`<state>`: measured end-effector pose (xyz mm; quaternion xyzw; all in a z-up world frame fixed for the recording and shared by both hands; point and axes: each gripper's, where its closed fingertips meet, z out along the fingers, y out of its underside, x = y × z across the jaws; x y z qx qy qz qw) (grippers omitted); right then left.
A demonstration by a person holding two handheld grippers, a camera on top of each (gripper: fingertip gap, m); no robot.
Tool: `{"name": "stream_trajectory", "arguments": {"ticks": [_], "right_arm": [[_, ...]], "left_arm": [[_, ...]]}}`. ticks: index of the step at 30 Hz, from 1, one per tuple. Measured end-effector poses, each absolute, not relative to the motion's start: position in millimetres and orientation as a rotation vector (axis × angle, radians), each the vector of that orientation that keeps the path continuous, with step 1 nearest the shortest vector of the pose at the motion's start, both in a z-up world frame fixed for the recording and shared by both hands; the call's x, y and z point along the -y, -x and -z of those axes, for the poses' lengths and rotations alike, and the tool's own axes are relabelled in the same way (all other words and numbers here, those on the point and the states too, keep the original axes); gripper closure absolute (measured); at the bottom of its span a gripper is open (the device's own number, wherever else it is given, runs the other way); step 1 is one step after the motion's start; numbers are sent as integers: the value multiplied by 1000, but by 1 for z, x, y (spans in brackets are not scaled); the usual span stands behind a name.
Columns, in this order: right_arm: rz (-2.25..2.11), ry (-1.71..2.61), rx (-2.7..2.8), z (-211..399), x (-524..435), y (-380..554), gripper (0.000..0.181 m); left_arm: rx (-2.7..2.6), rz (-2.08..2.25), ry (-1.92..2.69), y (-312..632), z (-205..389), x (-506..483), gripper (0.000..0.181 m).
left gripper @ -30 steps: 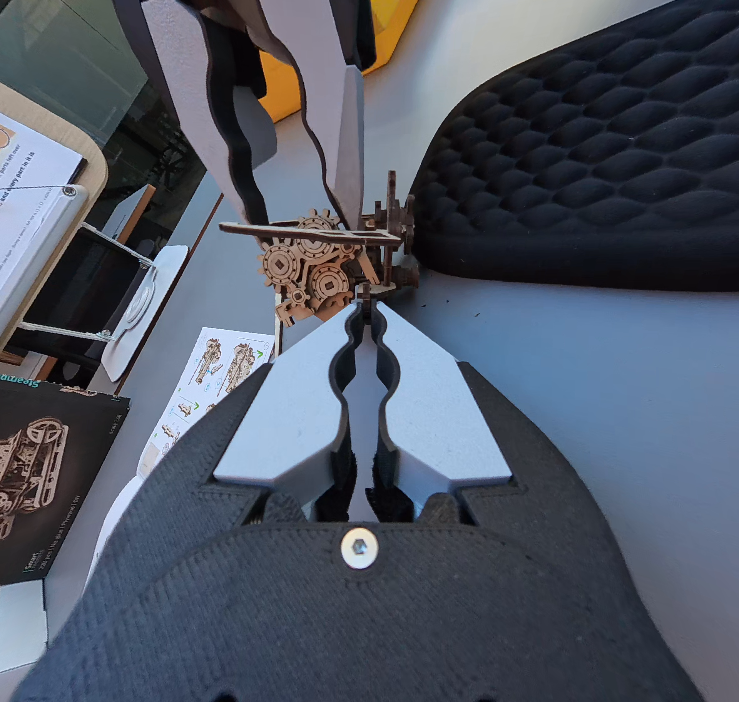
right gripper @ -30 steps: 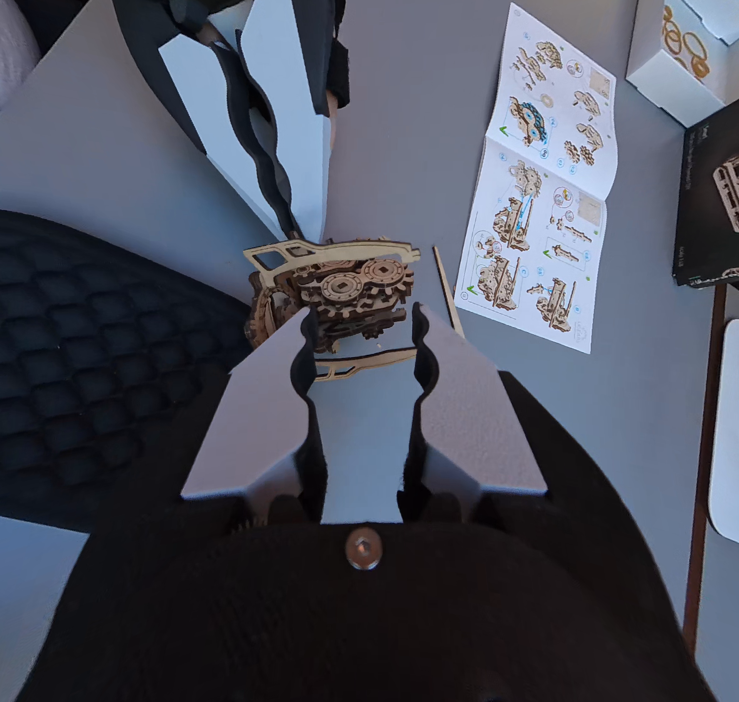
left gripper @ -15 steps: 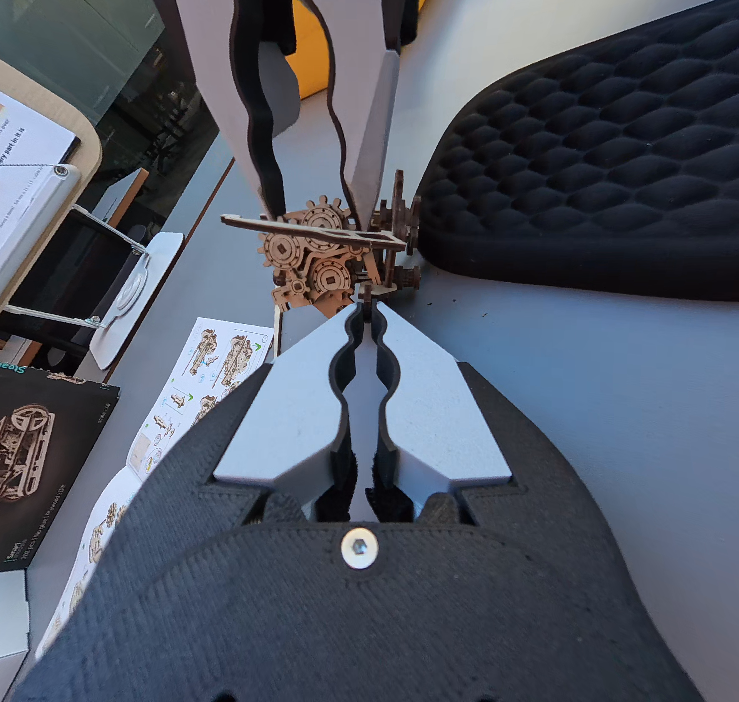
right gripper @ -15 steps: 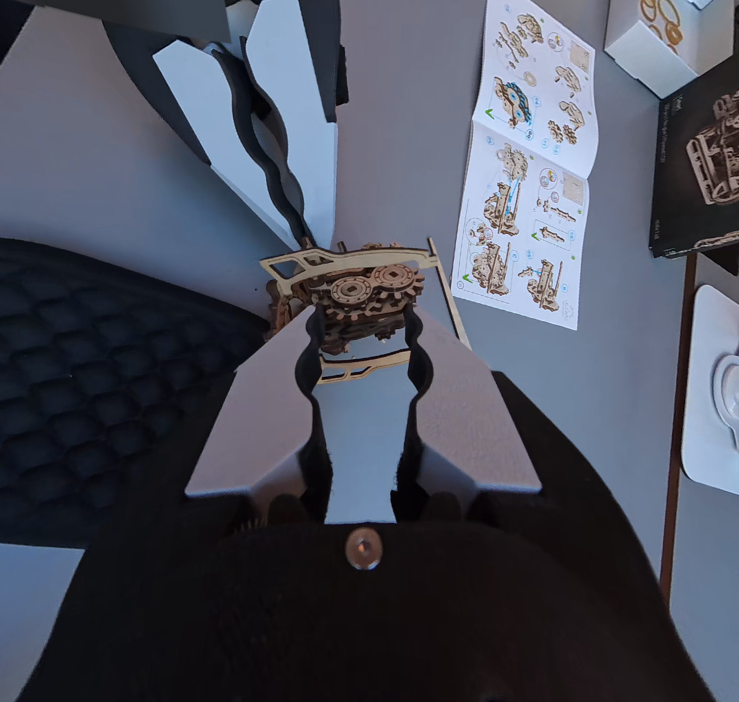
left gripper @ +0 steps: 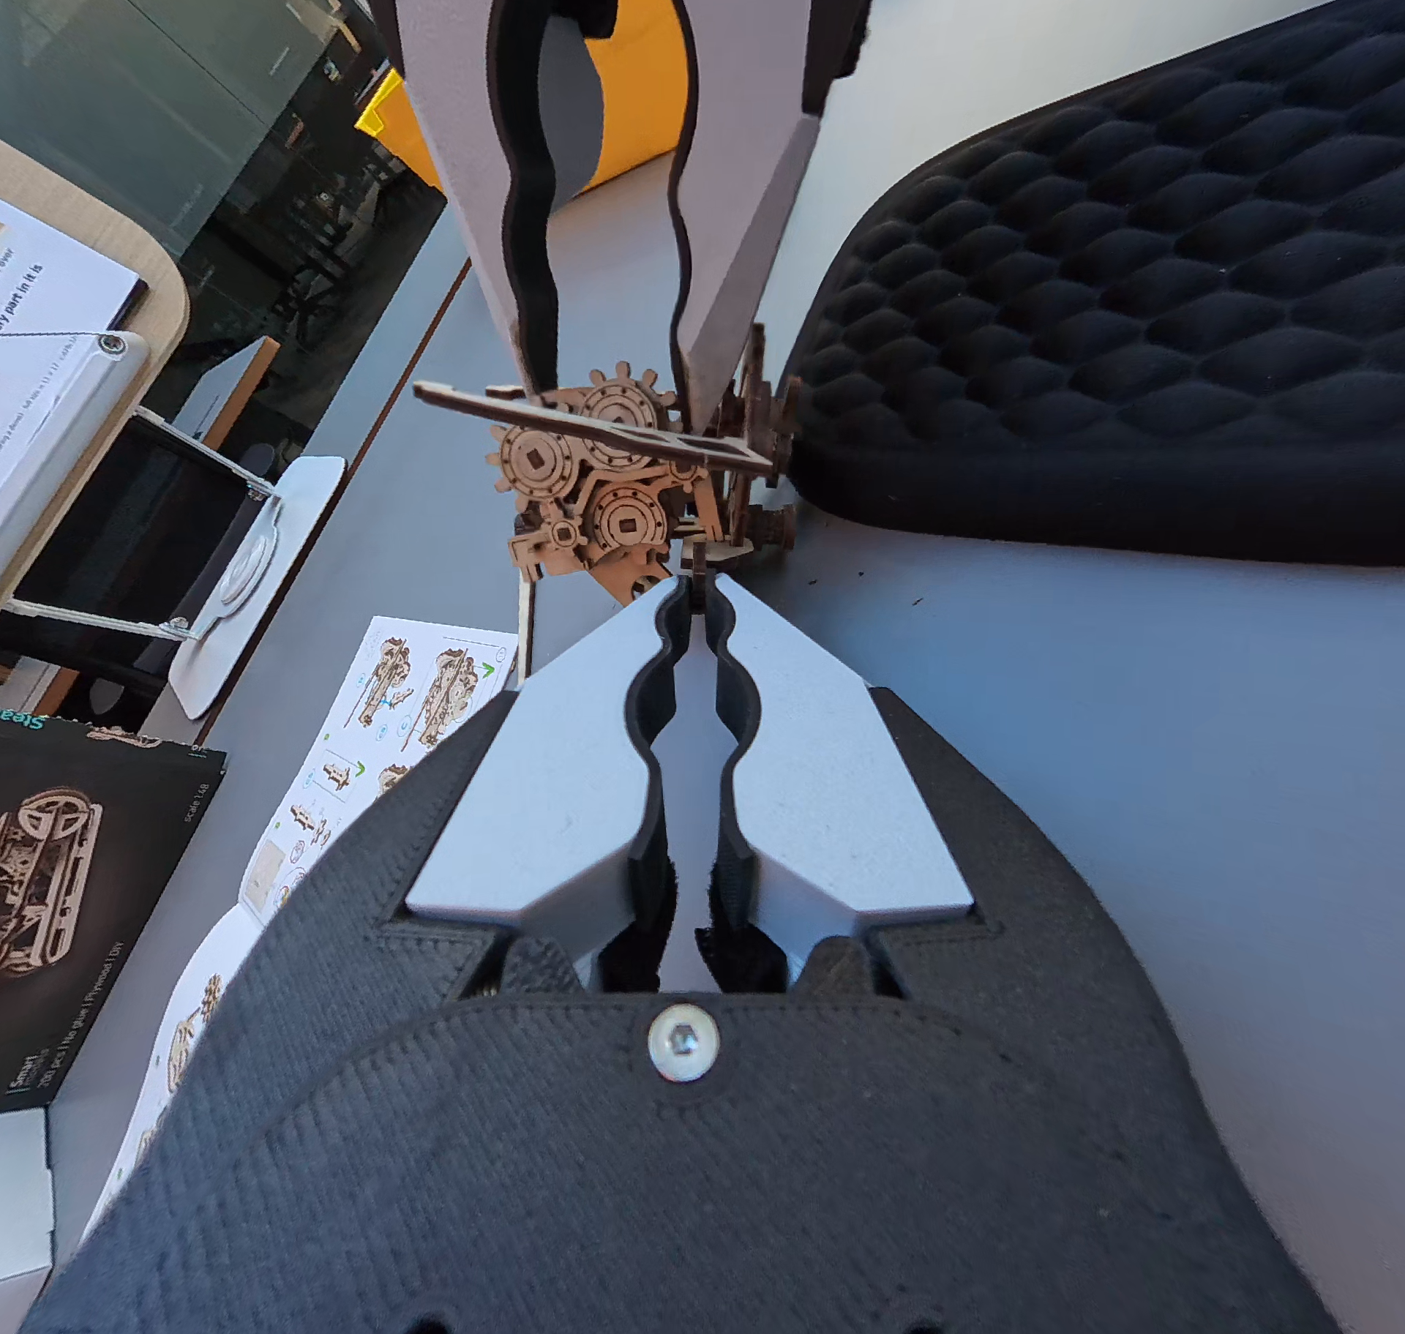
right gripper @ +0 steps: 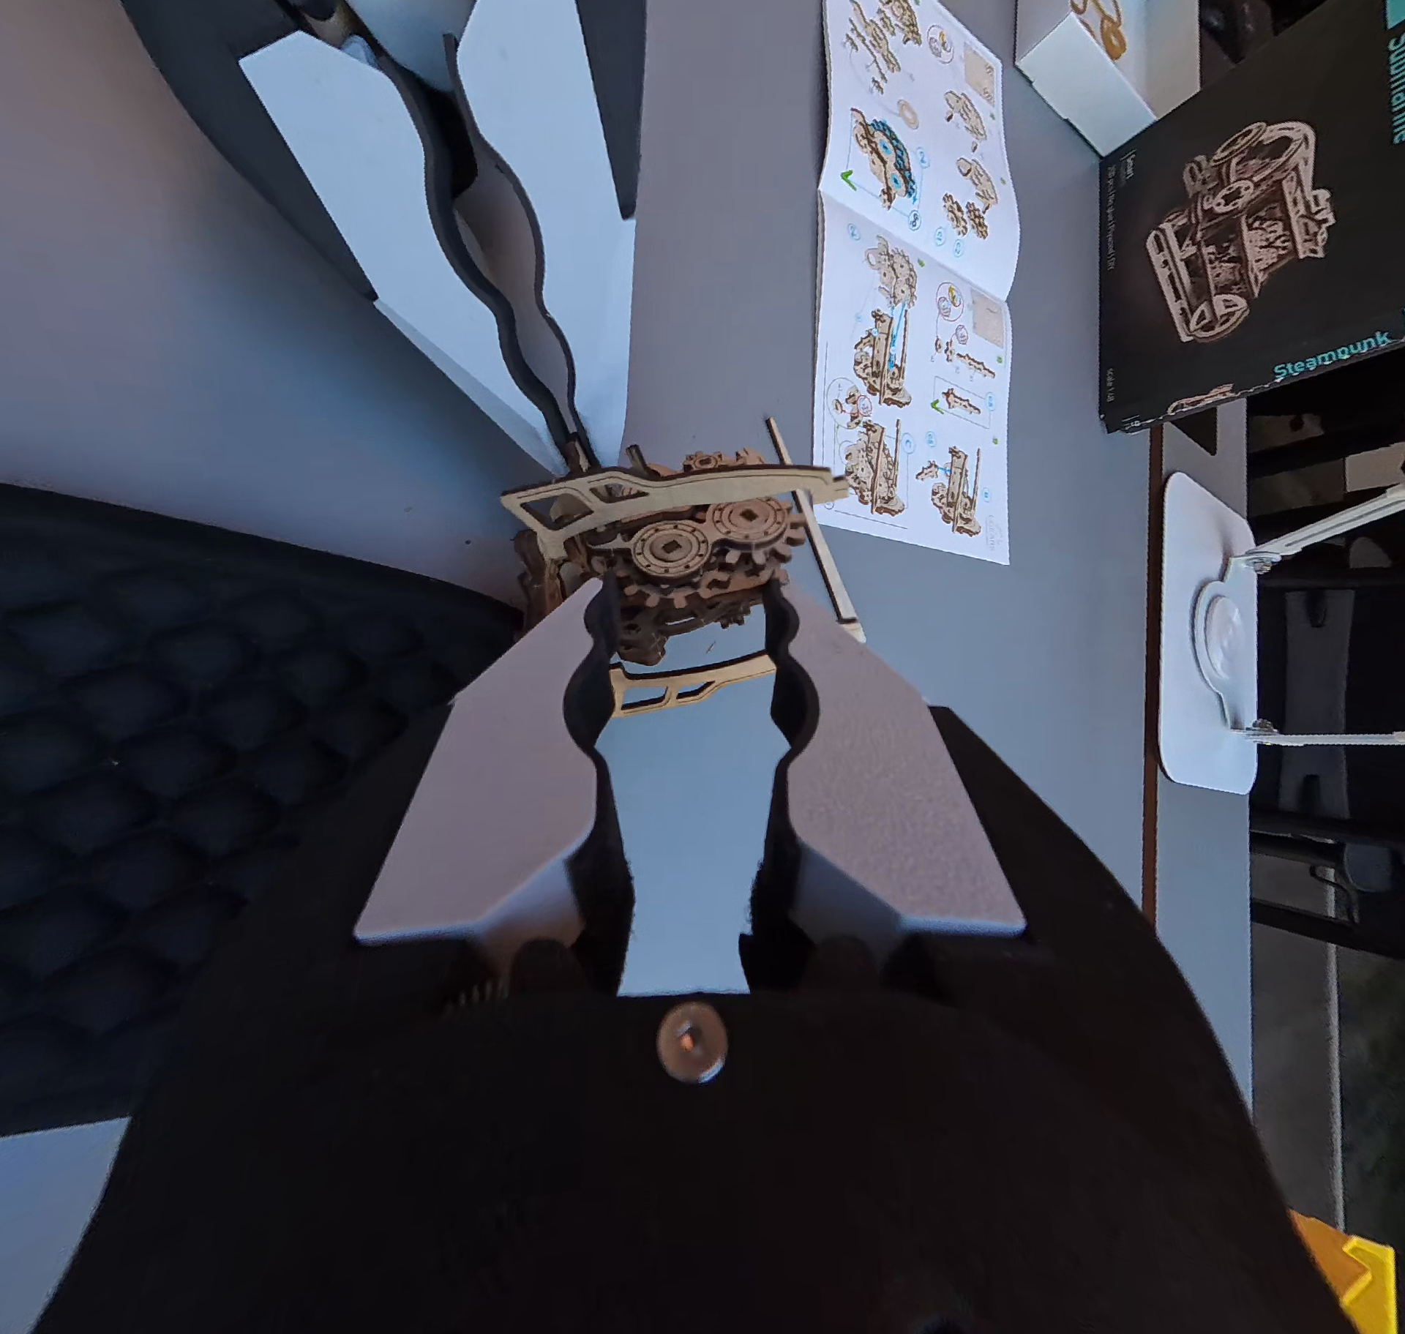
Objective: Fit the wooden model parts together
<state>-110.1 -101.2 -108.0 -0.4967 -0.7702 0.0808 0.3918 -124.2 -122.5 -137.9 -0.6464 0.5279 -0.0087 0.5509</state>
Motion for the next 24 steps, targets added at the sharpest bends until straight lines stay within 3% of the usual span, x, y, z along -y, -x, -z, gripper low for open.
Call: {"name": "stream_trajectory", "arguments": {"ticks": [7,17,24], "right_arm": [[-159,1257,1983,108,101,112,145],[-138,1263,1984,109,100,111,145],[-85,1278,1954,106,99,109,145]], "left_arm": [[-1264,66,1529,126,139,123,179],[-1296,141,1493,126,136,131,155],[-1333,100,1469,116,139,127,158]]}}
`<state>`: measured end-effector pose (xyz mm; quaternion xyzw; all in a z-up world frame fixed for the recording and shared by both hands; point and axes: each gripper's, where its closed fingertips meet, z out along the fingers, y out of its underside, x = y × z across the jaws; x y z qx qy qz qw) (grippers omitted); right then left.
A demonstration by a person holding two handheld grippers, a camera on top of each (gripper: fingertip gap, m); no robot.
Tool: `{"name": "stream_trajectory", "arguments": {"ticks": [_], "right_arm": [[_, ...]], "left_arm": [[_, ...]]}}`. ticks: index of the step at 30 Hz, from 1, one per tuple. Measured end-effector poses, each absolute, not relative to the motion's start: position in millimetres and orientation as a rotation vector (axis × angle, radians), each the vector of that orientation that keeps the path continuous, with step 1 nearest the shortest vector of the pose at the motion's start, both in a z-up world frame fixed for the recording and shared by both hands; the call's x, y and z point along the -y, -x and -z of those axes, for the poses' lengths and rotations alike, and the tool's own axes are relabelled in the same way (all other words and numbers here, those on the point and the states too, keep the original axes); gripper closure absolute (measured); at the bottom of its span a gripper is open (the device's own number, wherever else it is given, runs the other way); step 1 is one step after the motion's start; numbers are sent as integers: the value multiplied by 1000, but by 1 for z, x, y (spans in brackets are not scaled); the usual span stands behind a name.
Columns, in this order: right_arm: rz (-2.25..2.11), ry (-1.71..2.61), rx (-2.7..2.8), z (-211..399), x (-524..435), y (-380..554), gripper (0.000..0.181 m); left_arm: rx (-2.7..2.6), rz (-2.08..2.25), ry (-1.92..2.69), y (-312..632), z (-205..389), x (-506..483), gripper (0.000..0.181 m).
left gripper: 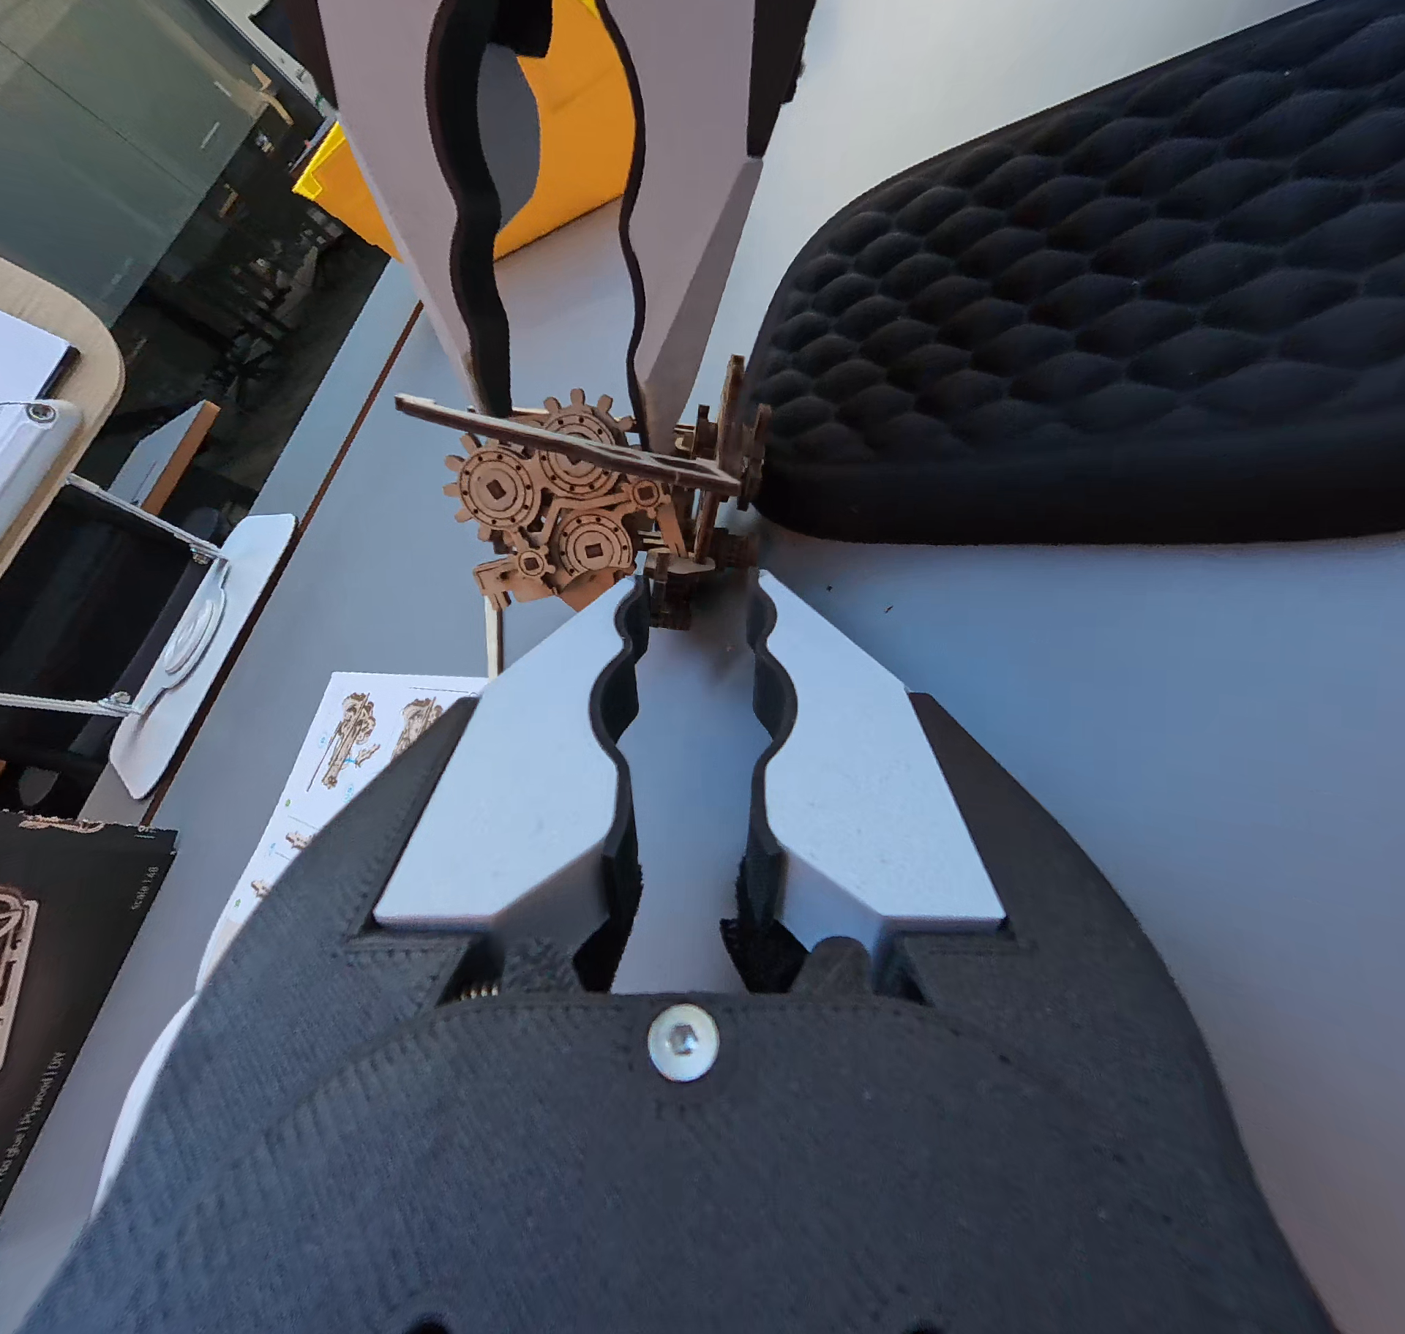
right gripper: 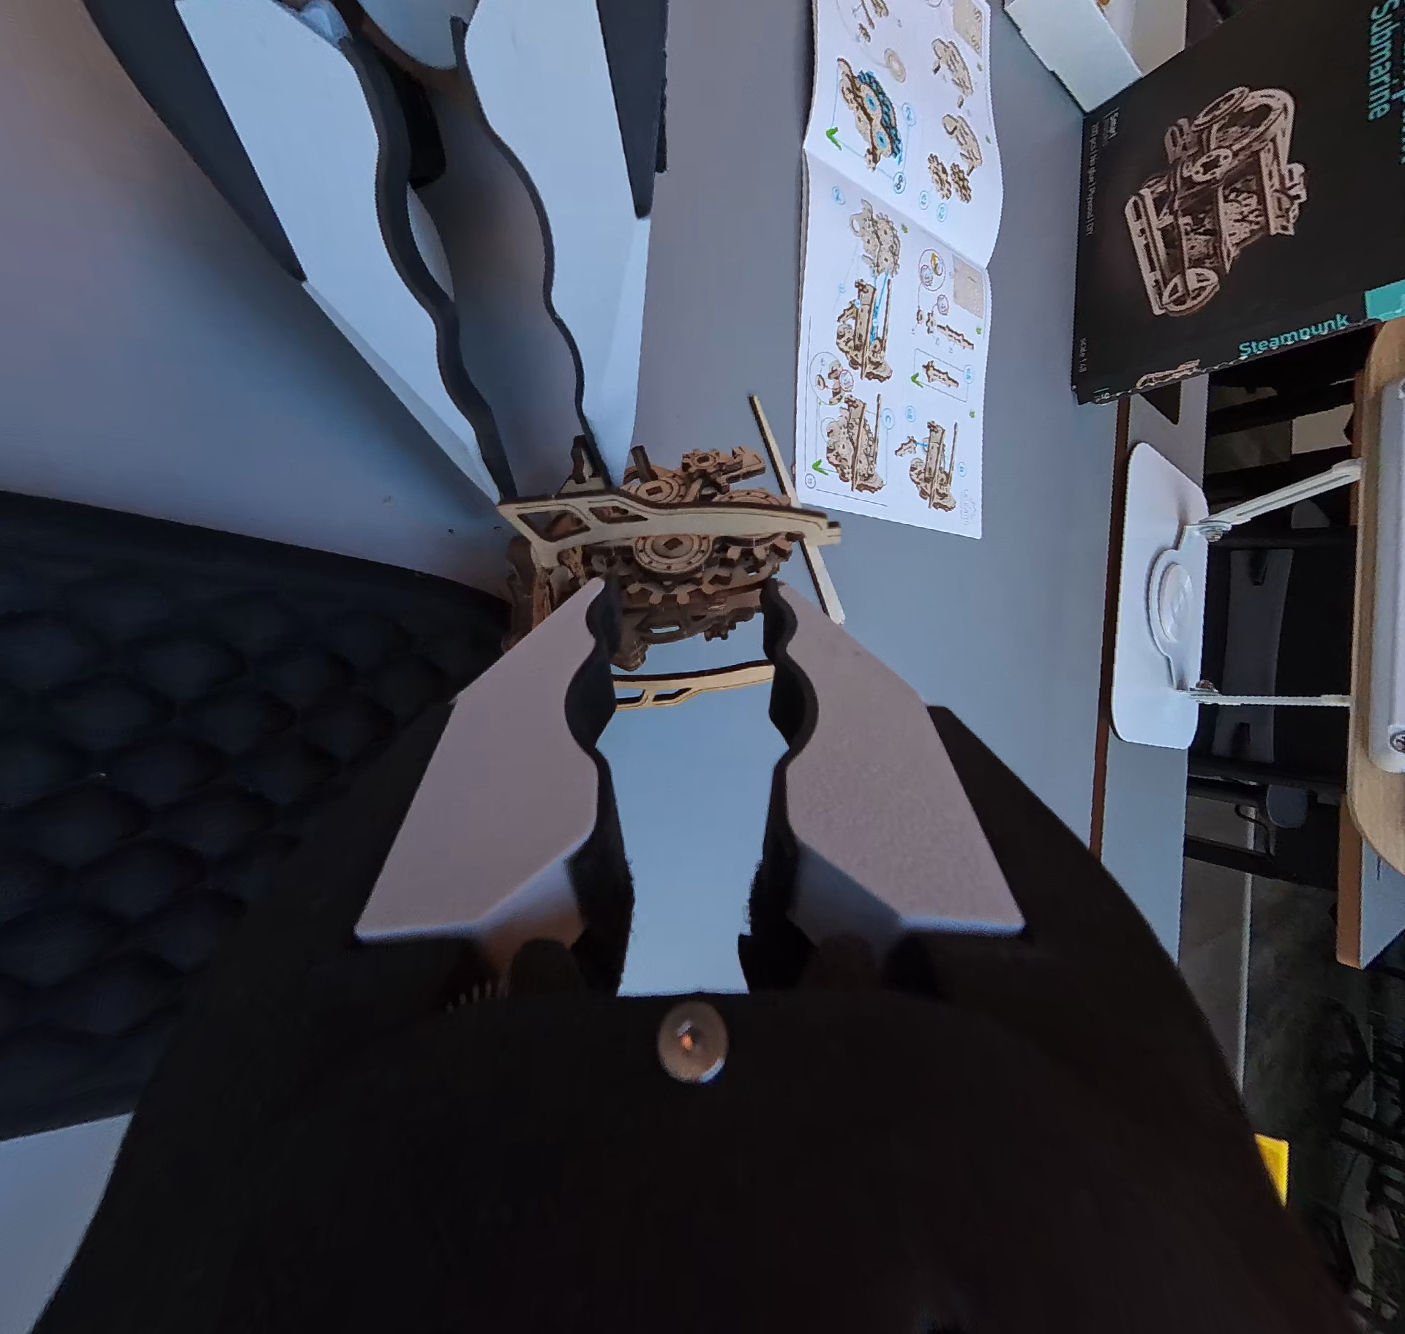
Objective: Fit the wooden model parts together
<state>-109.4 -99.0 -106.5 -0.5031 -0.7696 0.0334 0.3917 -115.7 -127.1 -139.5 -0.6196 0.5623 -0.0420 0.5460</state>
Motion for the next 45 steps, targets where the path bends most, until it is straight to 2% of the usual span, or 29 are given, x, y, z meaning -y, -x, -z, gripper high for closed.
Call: {"name": "stream_trajectory", "arguments": {"ticks": [23,29,33,38,45], "right_arm": [[-80,1333,1845,110,91,101,145],[-103,1354,1835,111,87,98,145],[-109,1353,1836,111,86,99,145],[-101,1353,1834,109,84,98,145],[-112,1345,1799,108,86,97,145]], "left_arm": [[-1457,-74,1309,111,144,108,164],[-1473,-98,1252,110,144,108,154],[-1463,-110,1229,109,142,107,154],[-1455,-134,1211,108,140,102,162],[-1474,-81,1239,109,138,106,163]]}}
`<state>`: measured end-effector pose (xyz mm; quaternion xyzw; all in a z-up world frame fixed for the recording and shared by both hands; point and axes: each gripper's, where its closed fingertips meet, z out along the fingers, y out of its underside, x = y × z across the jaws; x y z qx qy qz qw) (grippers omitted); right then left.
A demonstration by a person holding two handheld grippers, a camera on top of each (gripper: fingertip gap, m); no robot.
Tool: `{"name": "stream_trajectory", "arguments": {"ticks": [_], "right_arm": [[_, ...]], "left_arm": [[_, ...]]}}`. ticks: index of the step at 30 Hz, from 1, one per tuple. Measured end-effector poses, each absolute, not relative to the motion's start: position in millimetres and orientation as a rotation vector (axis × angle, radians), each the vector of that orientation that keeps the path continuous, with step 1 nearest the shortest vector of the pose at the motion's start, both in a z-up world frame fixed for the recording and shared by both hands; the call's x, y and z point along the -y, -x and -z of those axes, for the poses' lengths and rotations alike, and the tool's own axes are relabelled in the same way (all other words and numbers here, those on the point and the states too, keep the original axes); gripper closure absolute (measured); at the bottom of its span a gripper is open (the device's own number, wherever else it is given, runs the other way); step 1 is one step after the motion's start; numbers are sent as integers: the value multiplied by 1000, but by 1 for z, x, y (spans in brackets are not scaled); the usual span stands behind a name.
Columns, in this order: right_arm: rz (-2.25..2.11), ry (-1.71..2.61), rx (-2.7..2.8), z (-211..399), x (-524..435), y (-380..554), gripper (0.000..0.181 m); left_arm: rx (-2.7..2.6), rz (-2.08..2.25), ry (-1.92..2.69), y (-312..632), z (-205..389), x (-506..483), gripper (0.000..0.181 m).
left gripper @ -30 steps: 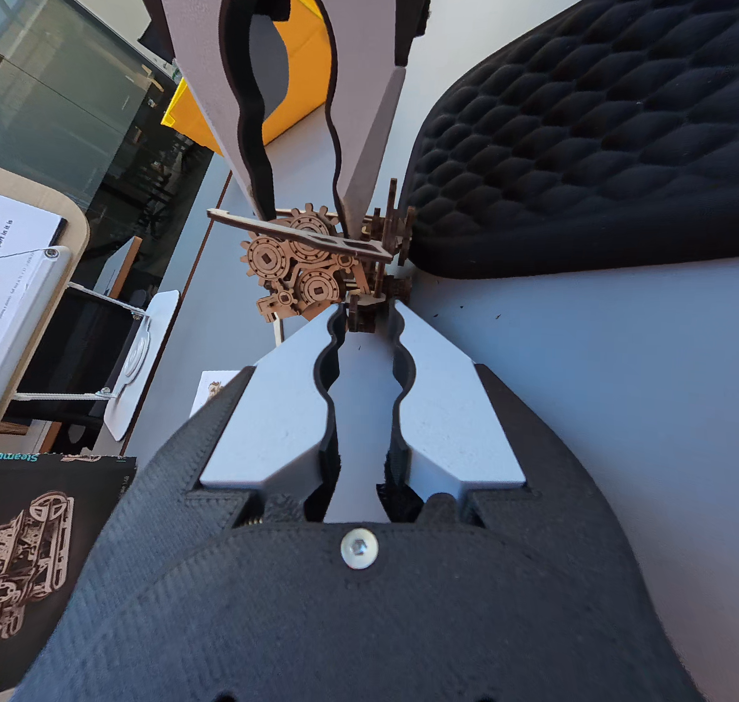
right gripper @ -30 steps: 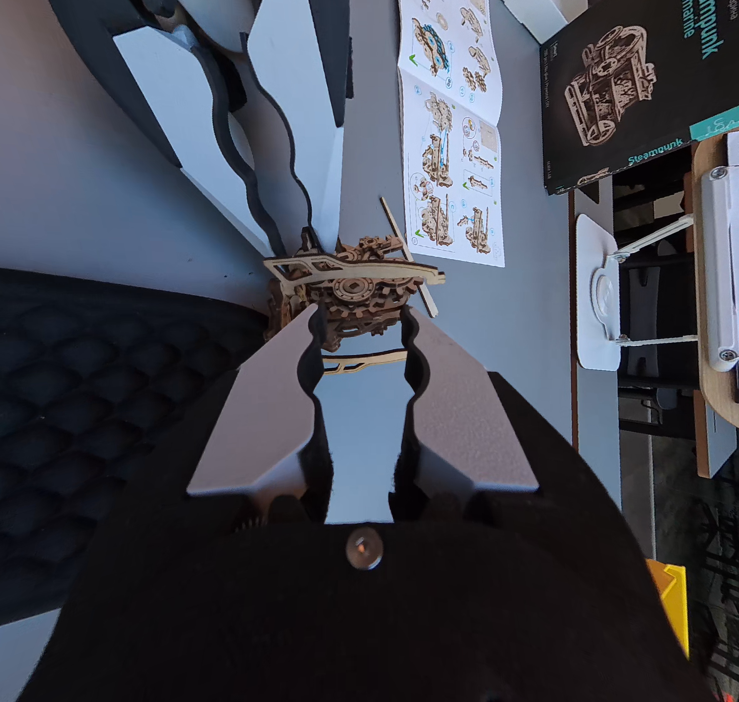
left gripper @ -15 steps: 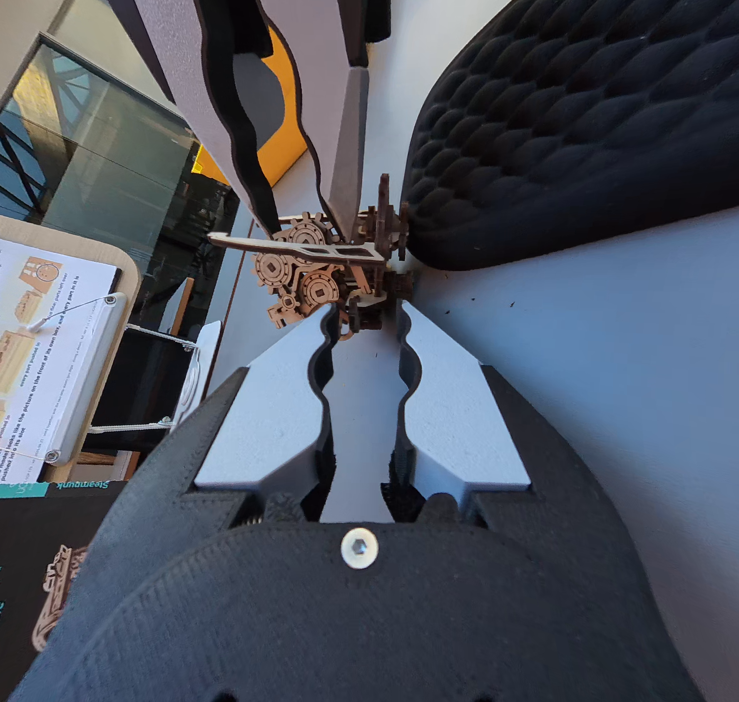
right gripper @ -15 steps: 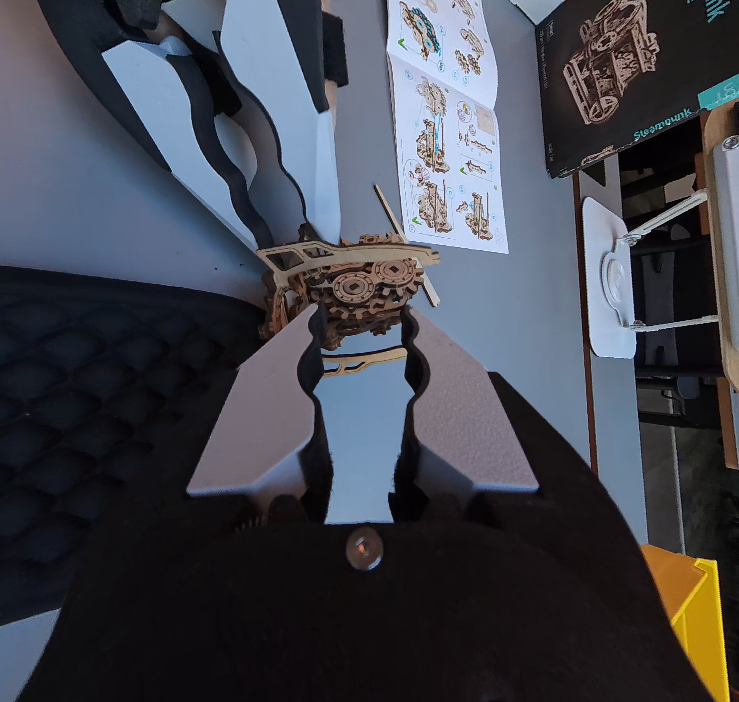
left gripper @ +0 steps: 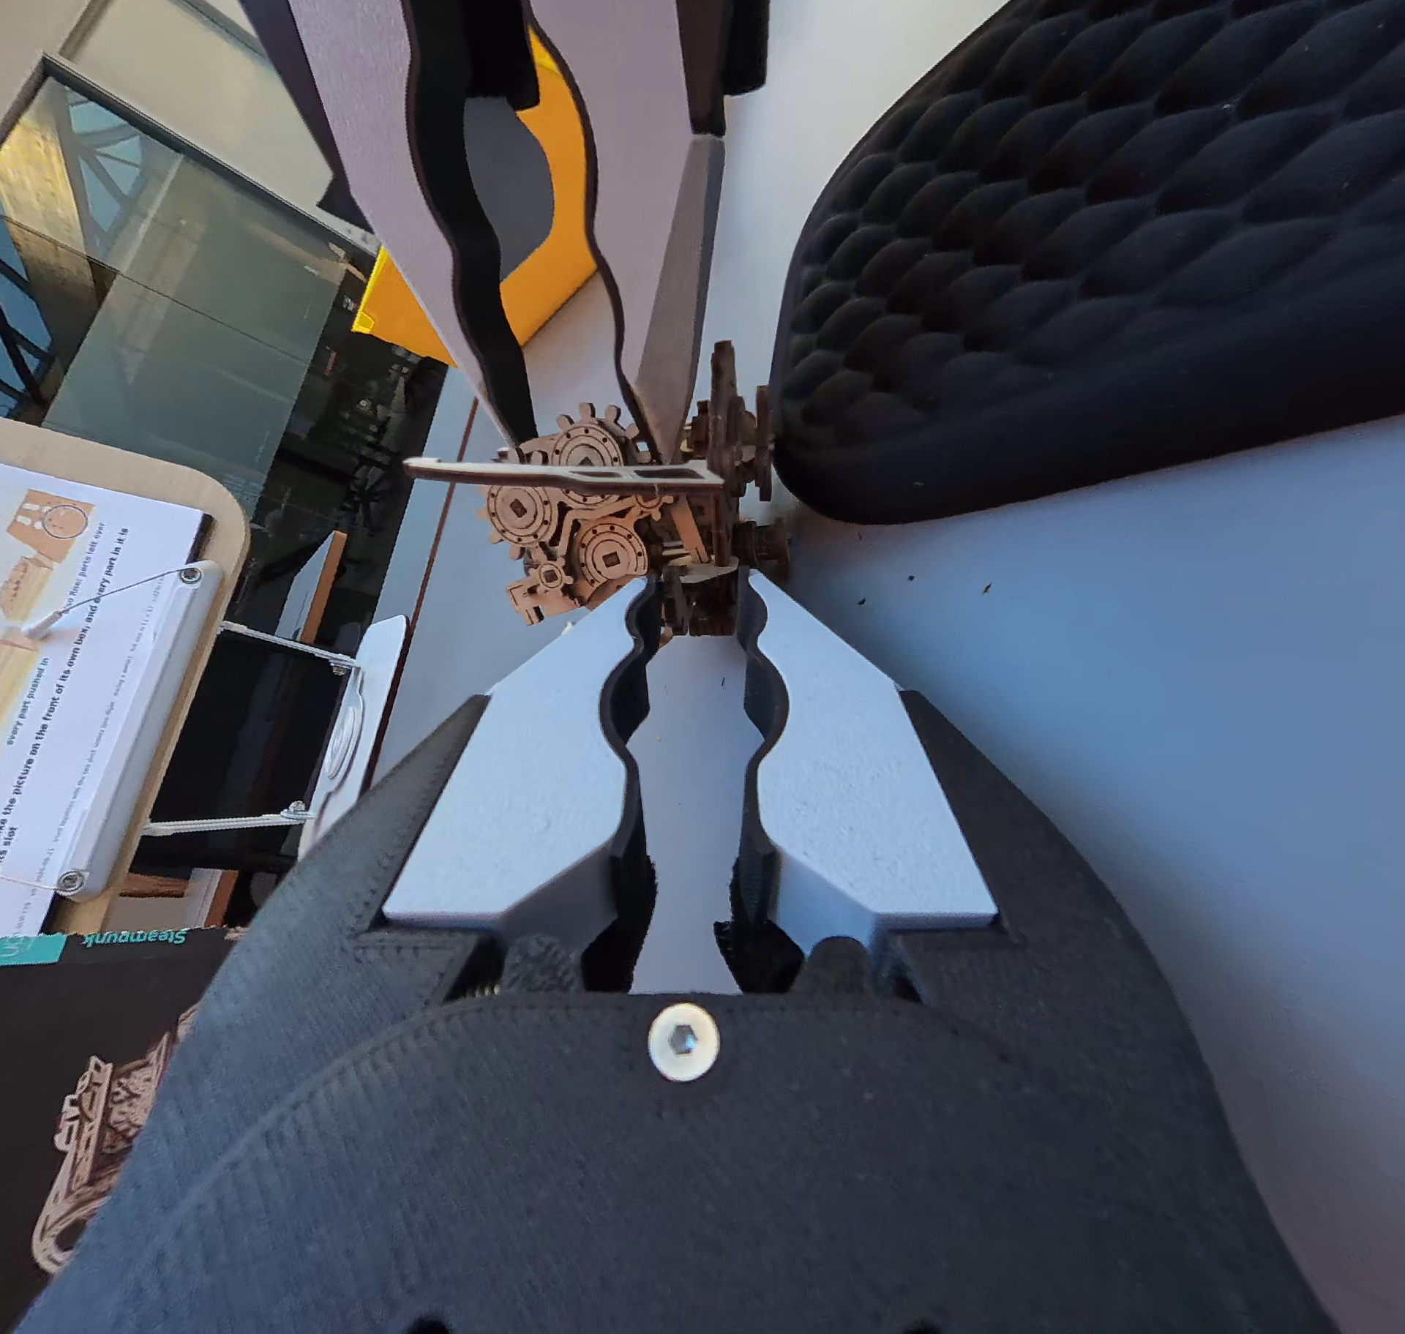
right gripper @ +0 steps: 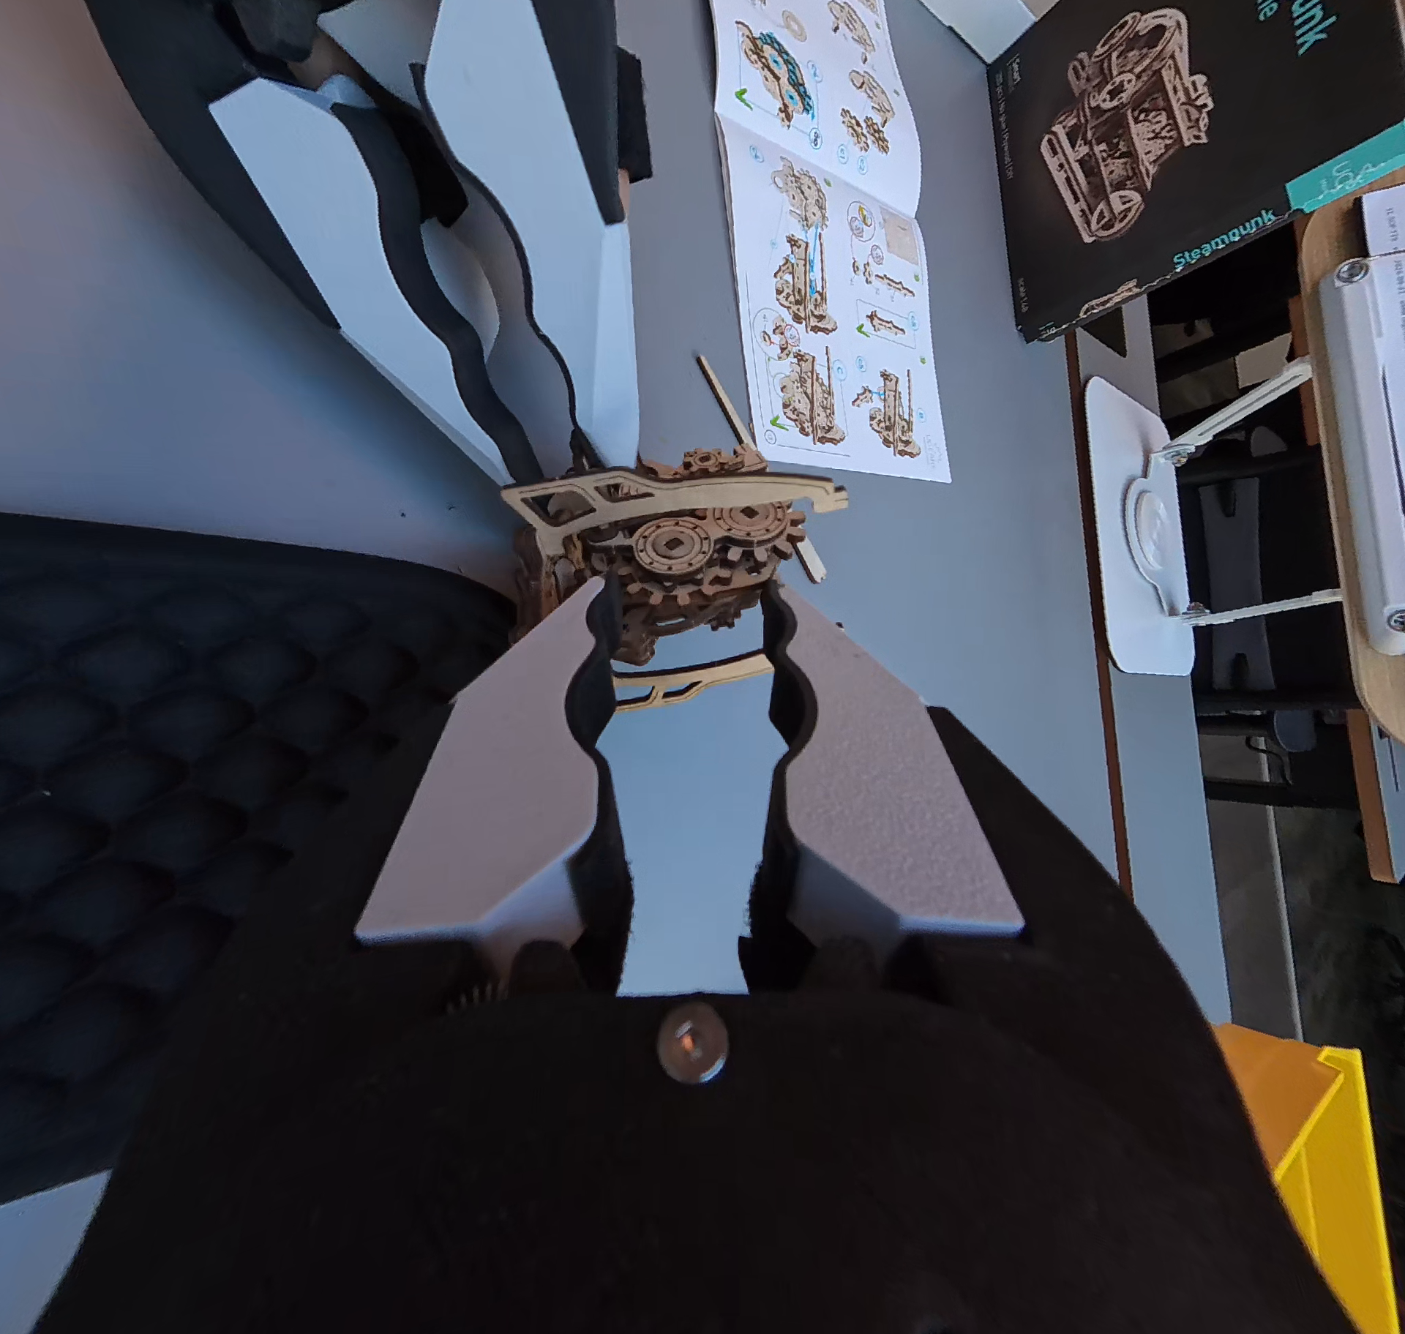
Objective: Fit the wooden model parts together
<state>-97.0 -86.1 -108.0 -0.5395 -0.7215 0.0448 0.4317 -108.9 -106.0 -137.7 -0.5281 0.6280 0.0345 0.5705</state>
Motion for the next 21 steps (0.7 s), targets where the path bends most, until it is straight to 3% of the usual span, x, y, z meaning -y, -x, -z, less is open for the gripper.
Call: {"name": "stream_trajectory", "arguments": {"ticks": [13,15,21], "right_arm": [[-173,1256,1756,106,92,124,146],[-162,1231,1779,108,95,123,181],[-75,1234,1820,117,88,121,181]], "left_arm": [[-1424,51,1410,134,140,109,164],[-1406,125,1390,129,135,114,164],[-1419,89,1356,125,140,115,163]]}}
